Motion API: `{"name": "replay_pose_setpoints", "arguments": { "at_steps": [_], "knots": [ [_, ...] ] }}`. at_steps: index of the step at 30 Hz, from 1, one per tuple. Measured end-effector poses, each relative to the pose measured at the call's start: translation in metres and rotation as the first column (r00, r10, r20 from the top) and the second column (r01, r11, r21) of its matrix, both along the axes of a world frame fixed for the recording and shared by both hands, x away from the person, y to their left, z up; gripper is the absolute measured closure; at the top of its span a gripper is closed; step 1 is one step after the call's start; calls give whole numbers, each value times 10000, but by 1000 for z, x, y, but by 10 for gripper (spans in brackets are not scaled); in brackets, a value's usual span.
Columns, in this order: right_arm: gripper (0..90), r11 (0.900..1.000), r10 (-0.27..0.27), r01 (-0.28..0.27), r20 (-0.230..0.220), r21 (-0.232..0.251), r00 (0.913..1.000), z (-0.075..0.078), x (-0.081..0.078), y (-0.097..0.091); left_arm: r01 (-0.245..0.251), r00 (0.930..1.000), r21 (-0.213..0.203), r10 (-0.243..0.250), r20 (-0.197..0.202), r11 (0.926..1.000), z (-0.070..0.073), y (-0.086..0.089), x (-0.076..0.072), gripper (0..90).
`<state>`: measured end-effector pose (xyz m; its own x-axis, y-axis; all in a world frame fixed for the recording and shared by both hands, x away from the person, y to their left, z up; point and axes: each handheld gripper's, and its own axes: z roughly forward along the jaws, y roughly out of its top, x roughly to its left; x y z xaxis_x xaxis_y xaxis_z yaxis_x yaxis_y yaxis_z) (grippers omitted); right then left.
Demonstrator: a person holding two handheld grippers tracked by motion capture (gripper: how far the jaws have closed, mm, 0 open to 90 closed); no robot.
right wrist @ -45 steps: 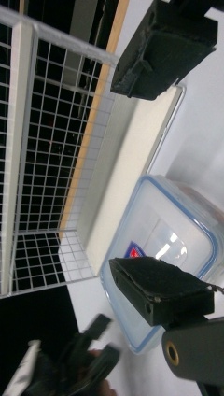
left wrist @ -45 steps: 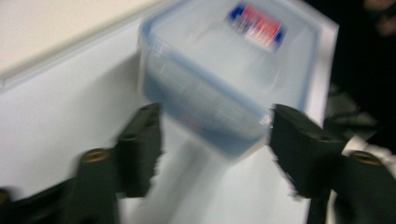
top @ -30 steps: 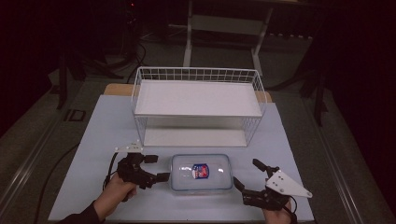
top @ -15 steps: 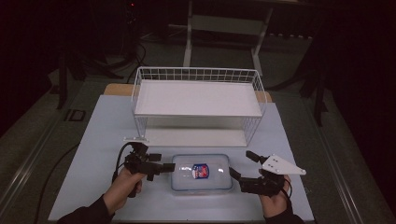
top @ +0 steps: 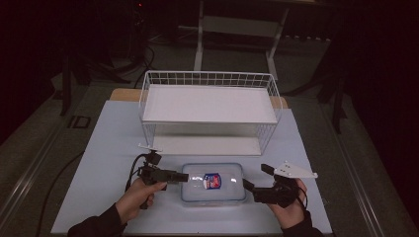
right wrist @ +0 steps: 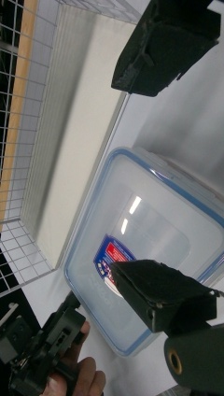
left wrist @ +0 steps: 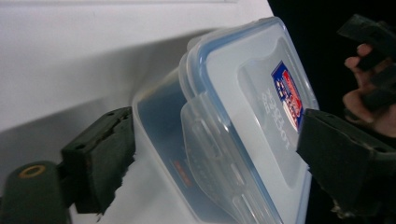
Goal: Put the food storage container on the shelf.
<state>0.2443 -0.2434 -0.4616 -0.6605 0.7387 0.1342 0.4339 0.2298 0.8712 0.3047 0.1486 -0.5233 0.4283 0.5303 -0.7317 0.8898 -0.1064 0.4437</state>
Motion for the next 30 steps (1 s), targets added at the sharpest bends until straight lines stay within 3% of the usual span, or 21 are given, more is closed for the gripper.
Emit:
{"name": "replay_pose_setpoints", "arguments": {
  "at_steps": [4, 6, 9, 15, 20, 27, 30],
  "knots": [
    [108, 9998, 106, -109, -180, -190, 9998, -3, -1, 2, 280, 9984, -206, -290, -478, 9994, -4, 1, -1, 224],
    [111, 9996, 97, -102, -219, -258, 9997, -4, -1, 3, 365, 9971, -474, -396, -654, 9982, -7, 3, -2, 337],
    [135, 9995, 126, -137, -383, -276, 9992, -6, -2, 2, 451, 9954, -777, -514, -805, 9960, -8, 4, -2, 433],
    [154, 9996, 140, -157, -739, -220, 9972, -8, -4, 0, 483, 9967, -684, -525, -614, 9965, -3, 7, -3, 508],
    [170, 9998, 177, -168, -1074, 91, 9941, -10, -1, -4, 767, 9970, -536, -769, -9, 9956, 6, 7, -11, 544],
    [204, 9984, 482, -418, -1814, 388, 9822, -17, 6, -5, 1111, 9922, -531, -1078, 624, 9924, 9, 8, -17, 565],
    [237, 9966, 735, -623, -2344, 546, 9694, -21, 12, -5, 1247, 9892, -549, -1199, 840, 9907, 9, 9, -19, 569]
  ]
}}
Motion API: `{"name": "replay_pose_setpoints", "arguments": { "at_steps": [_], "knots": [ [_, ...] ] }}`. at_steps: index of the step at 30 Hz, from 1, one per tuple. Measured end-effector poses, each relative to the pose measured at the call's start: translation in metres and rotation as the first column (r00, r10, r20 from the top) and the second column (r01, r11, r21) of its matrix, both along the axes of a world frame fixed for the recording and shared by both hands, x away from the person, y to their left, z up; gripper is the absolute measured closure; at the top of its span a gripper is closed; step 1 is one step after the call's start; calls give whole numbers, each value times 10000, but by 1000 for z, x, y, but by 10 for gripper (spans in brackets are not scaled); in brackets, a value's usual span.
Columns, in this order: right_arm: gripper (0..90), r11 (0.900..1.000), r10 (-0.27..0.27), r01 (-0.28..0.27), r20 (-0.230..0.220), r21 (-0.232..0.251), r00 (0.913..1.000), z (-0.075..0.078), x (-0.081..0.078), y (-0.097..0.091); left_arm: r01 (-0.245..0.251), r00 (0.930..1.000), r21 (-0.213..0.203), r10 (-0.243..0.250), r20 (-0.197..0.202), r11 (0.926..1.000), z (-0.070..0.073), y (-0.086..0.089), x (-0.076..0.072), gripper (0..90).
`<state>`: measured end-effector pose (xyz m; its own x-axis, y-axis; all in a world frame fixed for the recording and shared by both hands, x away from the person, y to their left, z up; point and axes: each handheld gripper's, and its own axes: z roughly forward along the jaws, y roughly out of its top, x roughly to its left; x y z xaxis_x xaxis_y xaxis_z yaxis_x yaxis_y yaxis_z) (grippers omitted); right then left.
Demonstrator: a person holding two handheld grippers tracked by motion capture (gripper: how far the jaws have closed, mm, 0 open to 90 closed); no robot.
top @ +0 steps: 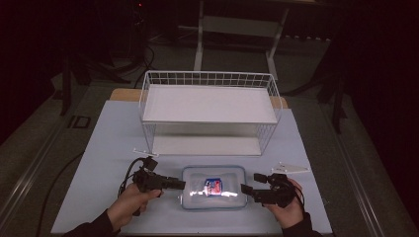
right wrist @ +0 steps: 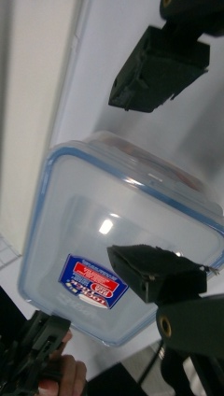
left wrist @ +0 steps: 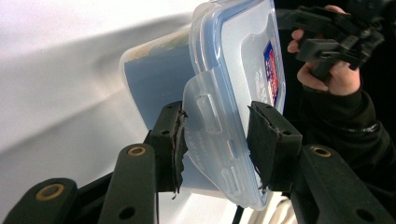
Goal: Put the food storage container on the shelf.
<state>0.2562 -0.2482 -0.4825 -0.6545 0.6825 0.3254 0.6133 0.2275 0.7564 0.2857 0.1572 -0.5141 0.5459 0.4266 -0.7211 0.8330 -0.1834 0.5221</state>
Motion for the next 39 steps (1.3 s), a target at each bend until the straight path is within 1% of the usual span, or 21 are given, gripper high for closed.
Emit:
{"name": "replay_pose_setpoints", "arguments": {
  "at_steps": [2, 3, 4, 7, 9, 13, 14, 15, 17, 19, 20, 21, 22, 25, 27, 29, 31, 34, 37, 38, 39],
  "knots": [
    [260, 9998, 134, -129, -318, 143, 9994, -3, 3, -1, 122, 9998, -6, -122, 156, 9999, 1, 0, -2, 573],
    [291, 9993, 241, -221, -628, 314, 9977, -6, 5, -1, 156, 9997, -4, -156, 190, 9999, 1, 0, -2, 576],
    [304, 9989, 292, -264, -723, 396, 9970, -8, 5, -2, 148, 9996, 19, -148, 245, 9999, 2, 0, -3, 577],
    [342, 9971, 531, -454, -1319, 603, 9898, -15, 8, -3, 188, 9992, 26, -188, 358, 9998, 2, 0, -5, 580],
    [373, 9940, 732, -587, -1636, 918, 9838, -17, 9, -5, 211, 9990, 6, -211, 397, 9998, 3, 0, -6, 582],
    [435, 9891, 1037, -805, -1959, 1231, 9751, -17, 11, -5, 247, 9978, 46, -250, 614, 9997, 4, 0, -9, 584],
    [460, 9875, 1133, -880, -2016, 1304, 9729, -18, 11, -5, 241, 9979, 52, -243, 607, 9997, 4, 0, -10, 584],
    [464, 9864, 1183, -907, -2085, 1372, 9708, -17, 11, -5, 249, 9977, 57, -252, 624, 9997, 4, 0, -10, 584],
    [475, 9865, 1160, -866, -2198, 1391, 9686, -17, 11, -5, 232, 9976, 74, -236, 655, 9997, 4, 0, -11, 584],
    [491, 9843, 1101, -722, -2413, 1609, 9642, -18, 11, -7, 205, 9974, 93, -211, 694, 9997, 5, -1, -12, 584],
    [498, 9829, 1128, -725, -2422, 1690, 9636, -19, 11, -8, 210, 9973, 114, -218, 701, 9997, 5, -1, -13, 585],
    [506, 9809, 1140, -685, -2527, 1821, 9608, -19, 12, -10, 198, 9972, 105, -205, 723, 9997, 5, -1, -14, 585],
    [508, 9803, 1149, -684, -2535, 1851, 9605, -19, 12, -10, 157, 9973, 71, -161, 714, 9999, 5, -1, -15, 586],
    [514, 9815, 1203, -770, -2517, 1754, 9603, -18, 10, -10, 152, 9967, 137, -162, 800, 9998, 6, -1, -17, 587],
    [527, 9801, 1214, -746, -2584, 1839, 9584, -17, 10, -11, 106, 9969, 144, -116, 780, 9998, 7, -2, -19, 587],
    [536, 9782, 1224, -703, -2686, 1956, 9554, -17, 8, -13, 51, 9960, 199, -69, 893, 9998, 9, -3, -21, 587],
    [538, 9797, 1223, -752, -2565, 1858, 9588, -16, 5, -12, 21, 9955, 278, -47, 944, 9996, 10, -4, -23, 587],
    [541, 9810, 1214, -774, -2524, 1778, 9600, -14, 1, -12, -55, 9953, 397, 16, 967, 9992, 12, -5, -26, 585],
    [543, 9810, 1109, -670, -2428, 1821, 9637, -10, 1, -12, -189, 9953, 280, 161, 954, 9994, 13, -5, -27, 584],
    [542, 9805, 1110, -670, -2397, 1846, 9645, -9, 1, -12, -233, 9945, 244, 207, 1028, 9994, 16, -5, -27, 583],
    [542, 9801, 1094, -668, -2281, 1870, 9675, -6, 2, -12, -286, 9937, 241, 258, 1087, 9993, 18, -5, -26, 583]
  ]
}}
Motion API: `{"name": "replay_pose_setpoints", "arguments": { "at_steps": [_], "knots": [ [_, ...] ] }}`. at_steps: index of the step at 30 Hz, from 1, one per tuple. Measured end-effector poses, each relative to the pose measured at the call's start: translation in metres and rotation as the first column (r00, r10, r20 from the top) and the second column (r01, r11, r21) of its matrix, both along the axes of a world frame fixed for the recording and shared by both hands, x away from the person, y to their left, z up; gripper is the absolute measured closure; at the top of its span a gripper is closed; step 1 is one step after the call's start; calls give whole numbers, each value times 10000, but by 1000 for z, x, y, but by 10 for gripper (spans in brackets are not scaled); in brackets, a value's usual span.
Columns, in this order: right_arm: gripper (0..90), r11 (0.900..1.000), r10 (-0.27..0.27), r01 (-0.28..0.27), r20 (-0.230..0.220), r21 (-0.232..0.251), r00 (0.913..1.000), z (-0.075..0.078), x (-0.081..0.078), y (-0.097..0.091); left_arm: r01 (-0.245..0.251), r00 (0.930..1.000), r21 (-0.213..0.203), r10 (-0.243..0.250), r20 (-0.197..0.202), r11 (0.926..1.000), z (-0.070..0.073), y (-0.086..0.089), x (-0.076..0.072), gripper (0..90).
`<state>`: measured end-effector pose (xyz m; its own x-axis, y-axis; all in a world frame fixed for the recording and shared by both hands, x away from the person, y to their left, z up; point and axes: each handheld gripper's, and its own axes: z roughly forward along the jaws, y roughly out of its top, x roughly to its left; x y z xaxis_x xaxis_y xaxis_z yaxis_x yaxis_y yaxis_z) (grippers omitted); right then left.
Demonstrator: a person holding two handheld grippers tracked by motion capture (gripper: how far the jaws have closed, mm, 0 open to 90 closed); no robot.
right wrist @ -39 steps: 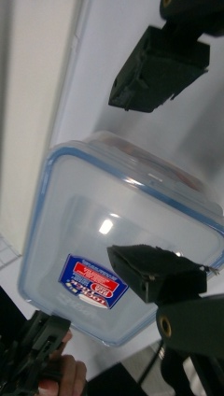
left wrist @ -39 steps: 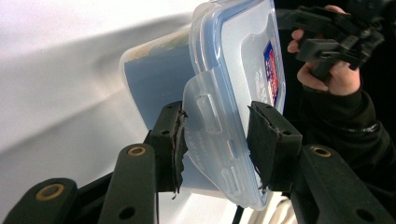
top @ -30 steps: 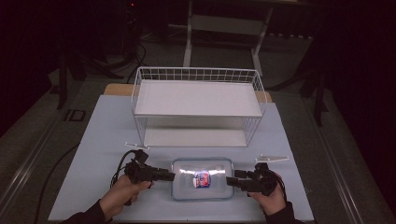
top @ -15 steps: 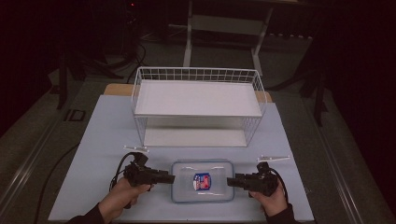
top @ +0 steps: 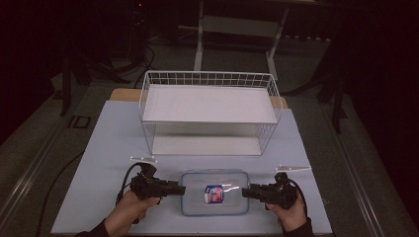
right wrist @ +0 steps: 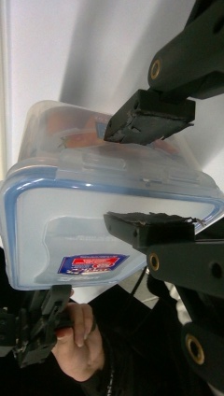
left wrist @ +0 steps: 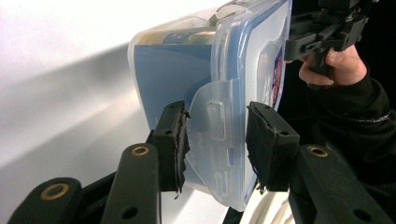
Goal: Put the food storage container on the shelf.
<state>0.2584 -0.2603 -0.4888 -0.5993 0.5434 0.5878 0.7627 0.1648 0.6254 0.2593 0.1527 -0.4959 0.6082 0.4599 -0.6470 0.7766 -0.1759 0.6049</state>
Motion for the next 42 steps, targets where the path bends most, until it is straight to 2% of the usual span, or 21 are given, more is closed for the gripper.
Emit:
{"name": "replay_pose_setpoints", "arguments": {
  "at_steps": [7, 13, 20, 23, 27, 31, 34, 36, 38, 40, 42],
  "knots": [
    [542, 9998, -169, 166, 436, 81, 9989, 15, 10, 3, -322, 9984, -101, 326, 457, 9994, 14, 3, 11, 581],
    [542, 9994, -271, 259, 480, 239, 9985, 20, 25, 7, -717, 9949, -189, 729, 700, 9972, 23, 7, 23, 579],
    [541, 9987, -404, 385, 559, 344, 9976, 24, 48, 12, -1173, 9892, -264, 1192, 854, 9927, 27, 11, 41, 575],
    [539, 9983, -472, 451, 605, 365, 9970, 25, 57, 13, -1364, 9853, -291, 1386, 1003, 9902, 29, 10, 49, 574],
    [537, 9979, -582, 554, 906, 330, 9942, 28, 70, 15, -1575, 9775, -257, 1595, 1383, 9872, 29, 10, 60, 567],
    [534, 9972, -675, 639, 985, 392, 9928, 23, 85, 16, -1750, 9740, -291, 1774, 1412, 9841, 22, 8, 70, 566],
    [527, 9955, -875, 832, 1069, 443, 9904, 16, 94, 17, -1868, 9714, -126, 1866, 1469, 9823, 16, 6, 76, 561],
    [524, 9947, -980, 938, 1090, 430, 9892, 12, 99, 18, -2047, 9698, -104, 2042, 1335, 9788, 12, 5, 80, 561],
    [519, 9935, -1073, 1025, 1094, 488, 9882, 7, 103, 19, -2130, 9661, -67, 2116, 1479, 9770, 11, 5, 81, 560],
    [512, 9930, -1143, 1102, 1140, 414, 9869, 4, 106, 21, -2355, 9593, 144, 2301, 1640, 9718, 11, 2, 82, 553],
    [512, 9923, -1208, 1165, 1235, 412, 9850, 1, 109, 23, -2517, 9537, 123, 2458, 1734, 9677, 10, 0, 85, 546]
  ]
}}
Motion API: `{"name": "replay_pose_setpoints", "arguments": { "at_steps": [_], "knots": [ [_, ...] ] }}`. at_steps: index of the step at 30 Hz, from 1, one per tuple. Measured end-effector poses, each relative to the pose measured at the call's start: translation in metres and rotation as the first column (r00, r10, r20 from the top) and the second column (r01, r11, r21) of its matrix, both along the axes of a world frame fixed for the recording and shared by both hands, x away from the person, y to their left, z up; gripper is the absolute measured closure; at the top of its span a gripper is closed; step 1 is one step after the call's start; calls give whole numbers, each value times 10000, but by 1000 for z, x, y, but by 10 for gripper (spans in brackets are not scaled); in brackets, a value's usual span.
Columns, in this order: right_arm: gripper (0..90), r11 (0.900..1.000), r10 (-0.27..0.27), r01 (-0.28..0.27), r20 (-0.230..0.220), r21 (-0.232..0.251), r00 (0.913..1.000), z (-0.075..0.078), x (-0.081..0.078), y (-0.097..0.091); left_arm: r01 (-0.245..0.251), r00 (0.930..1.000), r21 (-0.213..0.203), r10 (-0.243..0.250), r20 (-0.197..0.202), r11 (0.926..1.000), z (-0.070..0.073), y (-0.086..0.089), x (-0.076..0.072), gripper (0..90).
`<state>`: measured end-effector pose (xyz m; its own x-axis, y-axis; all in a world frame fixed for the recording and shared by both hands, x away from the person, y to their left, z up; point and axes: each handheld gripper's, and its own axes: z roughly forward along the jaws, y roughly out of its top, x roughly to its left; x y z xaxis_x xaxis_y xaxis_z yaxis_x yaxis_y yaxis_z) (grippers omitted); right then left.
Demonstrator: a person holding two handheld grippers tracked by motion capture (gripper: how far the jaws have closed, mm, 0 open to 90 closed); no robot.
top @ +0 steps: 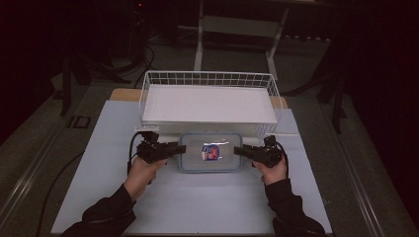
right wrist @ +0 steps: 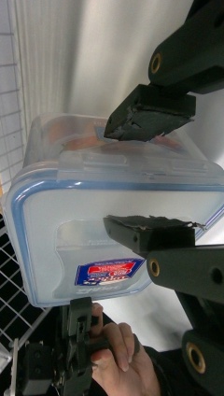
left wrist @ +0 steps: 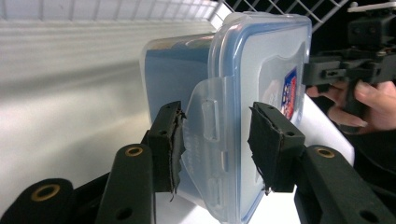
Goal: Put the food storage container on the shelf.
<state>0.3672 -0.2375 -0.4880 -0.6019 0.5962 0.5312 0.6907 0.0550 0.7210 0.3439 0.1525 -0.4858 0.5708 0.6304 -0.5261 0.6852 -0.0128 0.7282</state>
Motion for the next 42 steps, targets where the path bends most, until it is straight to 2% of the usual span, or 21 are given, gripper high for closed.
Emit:
{"name": "replay_pose_setpoints", "arguments": {
  "at_steps": [4, 5, 9, 10, 11, 14, 15, 20, 21, 22, 23, 25, 27, 30, 33, 36, 38, 39, 40, 41, 42],
  "knots": [
    [510, 9998, -157, 154, 207, 161, 9997, -3, 5, -1, -123, 9990, 65, 120, 437, 9999, -2, -1, 6, 542],
    [510, 9998, -165, 161, 262, 151, 9995, -3, 6, -1, -88, 9964, 252, 67, 845, 9996, -3, -1, 8, 539],
    [508, 9995, -244, 234, 452, 217, 9987, -7, 9, -2, -441, 9928, 71, 430, 1120, 9990, -8, -4, 8, 534],
    [508, 9994, -236, 225, 439, 246, 9988, -8, 10, -2, -640, 9932, 64, 630, 980, 9979, -8, -4, 7, 531],
    [508, 9995, -238, 228, 476, 212, 9986, -8, 11, -1, -671, 9926, 68, 660, 1023, 9977, -10, -4, 8, 529],
    [507, 9994, -292, 283, 420, 217, 9987, -10, 13, -1, -585, 9951, -127, 593, 785, 9982, -15, -3, 12, 527],
    [507, 9994, -286, 274, 529, 232, 9982, -11, 14, -1, -590, 9957, -157, 599, 711, 9981, -15, -4, 12, 527],
    [503, 9989, -372, 352, 634, 324, 9973, -12, 16, -2, -603, 9936, -254, 624, 945, 9979, -15, -5, 14, 527],
    [512, 9985, -506, 490, 744, 234, 9959, -11, 16, -2, -711, 9914, -244, 733, 1080, 9972, -14, -7, 15, 531],
    [604, 9967, -794, 804, 1009, -57, 9917, -8, 14, -1, -909, 9891, -121, 917, 1154, 9958, -13, -8, 15, 575],
    [593, 9942, -1014, 1044, 996, -249, 9898, -7, 15, 1, -1028, 9889, 27, 1019, 1078, 9947, -16, -10, 16, 593],
    [569, 9911, -1260, 1295, 965, -307, 9873, -8, 16, 3, -1195, 9831, -8, 1184, 1398, 9928, -23, -11, 17, 574],
    [545, 9880, -1376, 1448, 1195, -538, 9833, -9, 16, 7, -1365, 9748, 249, 1298, 1812, 9903, -24, -12, 17, 566],
    [556, 9825, -1608, 1714, 1316, -731, 9782, -9, 15, 11, -1680, 9673, 506, 1547, 2010, 9845, -25, -16, 17, 524],
    [539, 9767, -1799, 1944, 1465, -913, 9727, -9, 14, 13, -2008, 9562, 776, 1781, 2323, 9766, -24, -22, 16, 504],
    [476, 9712, -1995, 2156, 1483, -1015, 9686, -9, 16, 14, -2166, 9519, 846, 1911, 2395, 9726, -24, -25, 15, 449],
    [469, 9681, -2073, 2250, 1520, -1103, 9664, -8, 15, 15, -2374, 9438, 1131, 2015, 2621, 9648, -23, -25, 16, 432],
    [464, 9667, -2088, 2281, 1581, -1158, 9651, -8, 15, 16, -2431, 9338, 1498, 1894, 3036, 9584, -22, -23, 18, 419],
    [453, 9648, -2067, 2308, 1793, -1258, 9618, -7, 15, 16, -2572, 9322, 1555, 2025, 2998, 9538, -22, -23, 18, 419],
    [453, 9648, -2067, 2308, 1793, -1258, 9618, -7, 15, 16, -2572, 9322, 1555, 2025, 2998, 9538, -22, -23, 18, 416],
    [438, 9639, -2074, 2326, 1826, -1295, 9611, -7, 15, 17, -2793, 9270, 1623, 2217, 3024, 9464, -21, -23, 19, 416]
  ]
}}
